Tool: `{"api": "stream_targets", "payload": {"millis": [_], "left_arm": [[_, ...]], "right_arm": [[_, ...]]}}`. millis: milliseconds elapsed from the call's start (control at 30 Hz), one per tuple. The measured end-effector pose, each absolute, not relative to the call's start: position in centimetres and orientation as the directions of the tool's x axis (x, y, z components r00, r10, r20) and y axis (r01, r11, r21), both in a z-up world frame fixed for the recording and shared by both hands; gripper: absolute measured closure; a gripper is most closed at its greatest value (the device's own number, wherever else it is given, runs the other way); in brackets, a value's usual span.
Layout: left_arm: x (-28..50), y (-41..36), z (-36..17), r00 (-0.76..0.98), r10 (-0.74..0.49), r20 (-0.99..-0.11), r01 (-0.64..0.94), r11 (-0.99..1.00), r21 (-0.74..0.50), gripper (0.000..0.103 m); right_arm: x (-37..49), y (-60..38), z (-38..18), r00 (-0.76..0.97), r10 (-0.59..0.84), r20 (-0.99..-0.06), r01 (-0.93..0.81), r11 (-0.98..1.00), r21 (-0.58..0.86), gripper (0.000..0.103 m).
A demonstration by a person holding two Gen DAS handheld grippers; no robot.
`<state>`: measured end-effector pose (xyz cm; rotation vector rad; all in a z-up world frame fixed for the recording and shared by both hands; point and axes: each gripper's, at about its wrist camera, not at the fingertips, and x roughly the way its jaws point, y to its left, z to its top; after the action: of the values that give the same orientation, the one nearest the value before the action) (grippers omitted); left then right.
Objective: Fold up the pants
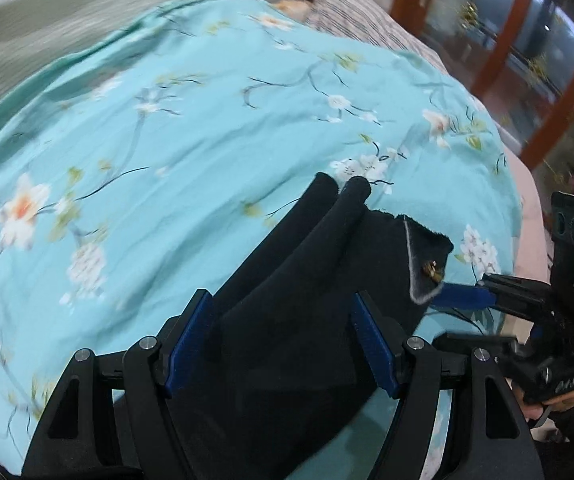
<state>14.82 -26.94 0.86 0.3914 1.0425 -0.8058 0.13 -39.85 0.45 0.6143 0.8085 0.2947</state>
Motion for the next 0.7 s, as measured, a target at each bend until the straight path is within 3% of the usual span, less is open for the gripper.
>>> {"api": "stream_targets", "payload": {"millis": [267,433,533,700], "left_arm": [[18.0,-30.5,-1.6,0.191,-0.376,-0.907,0.792,0.605,-0.084,0.032],[19.7,-31.6,-2.2,0.111,-0.432,-0.895,0.802,0.571,-0.176,0.080],[19.8,-32.1,-2.2,0.089,-0.457,-0.885,0.817,0.542,-0.197,0.091],[20.9,-30.8,-2.2,0.024,-0.528,-0.849,0.791,0.529,-0.306,0.093]], "right_arm": [[0.6,-40.1,-0.5,0.661,0.469,-0.585,-0.004,0.782,0.623,0.044],[1.2,-40.1,-0.5,0.665,0.467,-0.582,-0.004,0.782,0.624,0.044],[1.6,-40.0,-0.7,0.670,0.462,-0.581,0.003,0.781,0.625,0.044],[2.3,-40.1,-1.0,0.697,0.450,-0.558,0.018,0.768,0.641,0.044]]}}
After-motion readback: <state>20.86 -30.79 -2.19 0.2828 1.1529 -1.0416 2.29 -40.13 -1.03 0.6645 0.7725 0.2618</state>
